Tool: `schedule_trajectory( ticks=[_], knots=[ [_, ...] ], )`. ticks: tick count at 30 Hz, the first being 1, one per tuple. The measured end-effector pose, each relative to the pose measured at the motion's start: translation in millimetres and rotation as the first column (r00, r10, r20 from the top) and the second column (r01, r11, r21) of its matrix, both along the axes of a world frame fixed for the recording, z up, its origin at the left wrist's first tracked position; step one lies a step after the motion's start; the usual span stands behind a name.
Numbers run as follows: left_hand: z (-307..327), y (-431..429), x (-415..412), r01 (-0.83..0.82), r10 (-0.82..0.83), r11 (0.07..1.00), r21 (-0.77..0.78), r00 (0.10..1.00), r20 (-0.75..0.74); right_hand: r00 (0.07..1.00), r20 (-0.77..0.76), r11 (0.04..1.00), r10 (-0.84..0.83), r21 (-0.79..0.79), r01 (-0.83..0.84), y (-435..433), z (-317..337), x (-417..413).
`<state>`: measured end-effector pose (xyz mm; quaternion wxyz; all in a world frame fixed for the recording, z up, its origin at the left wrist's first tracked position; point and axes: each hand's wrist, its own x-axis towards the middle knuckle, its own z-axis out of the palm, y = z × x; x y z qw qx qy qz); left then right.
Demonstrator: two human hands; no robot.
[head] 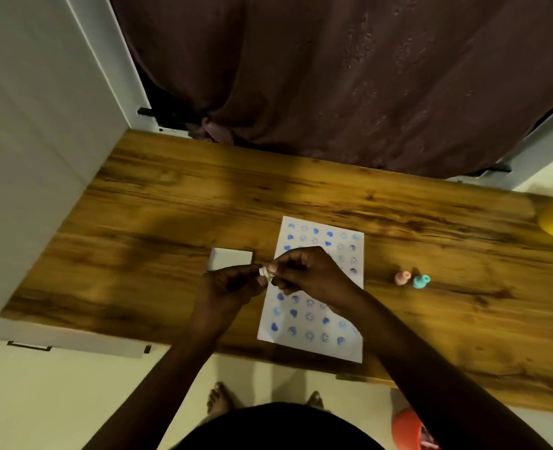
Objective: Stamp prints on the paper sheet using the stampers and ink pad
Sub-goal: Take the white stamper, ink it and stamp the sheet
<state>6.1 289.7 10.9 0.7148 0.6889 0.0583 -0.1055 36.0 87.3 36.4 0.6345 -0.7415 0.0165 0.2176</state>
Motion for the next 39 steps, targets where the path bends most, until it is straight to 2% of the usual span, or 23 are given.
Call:
schedule_trajectory(
  ticks=[3, 8, 10, 12, 15, 18, 24, 28, 33, 39],
  knots=[
    [-2.4, 21.3, 0.1, -0.020, 0.021, 0.999, -0.034, 1.000, 0.014, 0.997, 0.065, 0.999, 0.035, -0.026, -0.034, 22.5, -2.1, 5.4],
    [-17.5, 67.2, -4.0, -0.089, 0.089, 0.994, -0.066, 0.996, 0.003, 0.959, 0.245, 0.951, 0.143, -0.301, -0.065, 52.0, -13.8, 13.2],
    [-24.6, 85.1, -5.2, -0.126, 0.125, 0.988, -0.093, 0.992, -0.019, 0.935, 0.282, 0.884, 0.214, -0.463, -0.062, 60.2, -20.4, 13.5],
    [-28.9, 98.9, -6.6, -0.140, 0.138, 0.984, -0.109, 0.990, -0.025, 0.911, 0.266, 0.770, 0.316, -0.633, -0.082, 67.5, -27.6, 12.1],
    [-34.2, 114.5, -7.1, -0.148, 0.145, 0.983, -0.106, 0.989, -0.032, 0.891, 0.203, 0.626, 0.407, -0.772, -0.110, 79.9, -35.9, 8.9],
    [-37.8, 122.2, -6.4, -0.172, 0.166, 0.979, -0.111, 0.984, -0.062, 0.886, 0.192, 0.574, 0.422, -0.813, -0.097, 87.4, -41.8, 6.3],
    [-41.1, 122.2, -2.2, -0.150, 0.143, 0.980, -0.131, 0.988, -0.057, 0.899, 0.159, 0.546, 0.408, -0.832, -0.101, 98.5, -47.8, 3.9],
    [-42.6, 117.1, 3.1, -0.151, 0.143, 0.981, -0.125, 0.987, -0.074, 0.903, 0.099, 0.460, 0.418, -0.880, -0.117, 102.8, -53.6, -3.5],
    [-40.0, 111.9, 8.3, -0.103, 0.098, 0.987, -0.124, 0.994, -0.050, 0.913, 0.114, 0.466, 0.391, -0.880, -0.090, 105.5, -49.4, -5.0],
    [-31.2, 101.2, 6.9, -0.093, 0.088, 0.991, -0.093, 0.995, -0.051, 0.935, 0.093, 0.530, 0.343, -0.841, -0.111, 100.8, -43.2, 0.4]
  ],
)
